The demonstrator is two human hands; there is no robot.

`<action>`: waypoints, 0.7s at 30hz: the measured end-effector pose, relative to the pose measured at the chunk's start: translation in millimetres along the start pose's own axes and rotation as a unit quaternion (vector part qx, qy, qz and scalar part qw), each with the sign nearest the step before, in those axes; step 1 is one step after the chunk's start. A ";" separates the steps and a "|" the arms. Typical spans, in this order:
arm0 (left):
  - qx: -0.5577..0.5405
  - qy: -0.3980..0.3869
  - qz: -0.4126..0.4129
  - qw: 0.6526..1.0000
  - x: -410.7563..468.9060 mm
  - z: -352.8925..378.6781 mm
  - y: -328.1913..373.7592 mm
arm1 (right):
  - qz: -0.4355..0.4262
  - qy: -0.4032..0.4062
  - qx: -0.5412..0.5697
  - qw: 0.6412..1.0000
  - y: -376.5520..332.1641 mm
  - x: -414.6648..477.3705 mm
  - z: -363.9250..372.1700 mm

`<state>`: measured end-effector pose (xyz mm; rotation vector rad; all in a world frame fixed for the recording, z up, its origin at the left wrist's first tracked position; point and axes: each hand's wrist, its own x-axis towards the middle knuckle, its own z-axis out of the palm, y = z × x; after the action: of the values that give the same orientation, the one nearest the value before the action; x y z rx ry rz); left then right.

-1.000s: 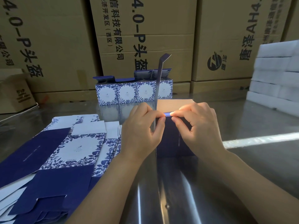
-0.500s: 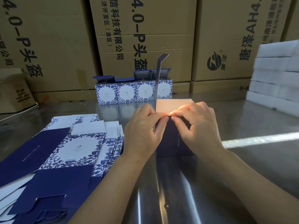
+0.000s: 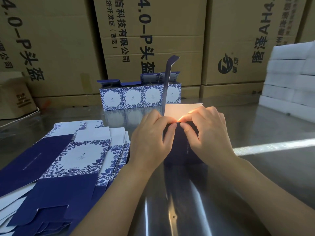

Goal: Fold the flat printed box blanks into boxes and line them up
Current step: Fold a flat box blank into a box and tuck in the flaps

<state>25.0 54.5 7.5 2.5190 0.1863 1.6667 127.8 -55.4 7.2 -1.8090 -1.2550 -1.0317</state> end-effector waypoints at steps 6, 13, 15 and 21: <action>0.080 0.028 0.034 0.996 0.5 -3.5 -1.7 | -0.001 -0.004 0.007 1.000 2.2 0.0 -1.1; 0.136 0.035 0.048 0.989 4.8 -7.9 -5.4 | -0.017 0.030 0.025 0.999 9.2 -1.0 3.1; 0.137 0.025 0.047 0.989 4.4 -7.5 -5.6 | -0.017 0.033 0.020 0.999 9.4 -0.7 3.0; 0.093 0.024 0.038 0.995 4.5 -6.4 -4.3 | 0.001 0.020 0.007 1.000 5.3 -1.1 2.4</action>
<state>20.8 59.6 13.4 2.6518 0.2660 1.8187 133.2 -55.3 4.6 -1.7700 -1.2340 -1.0499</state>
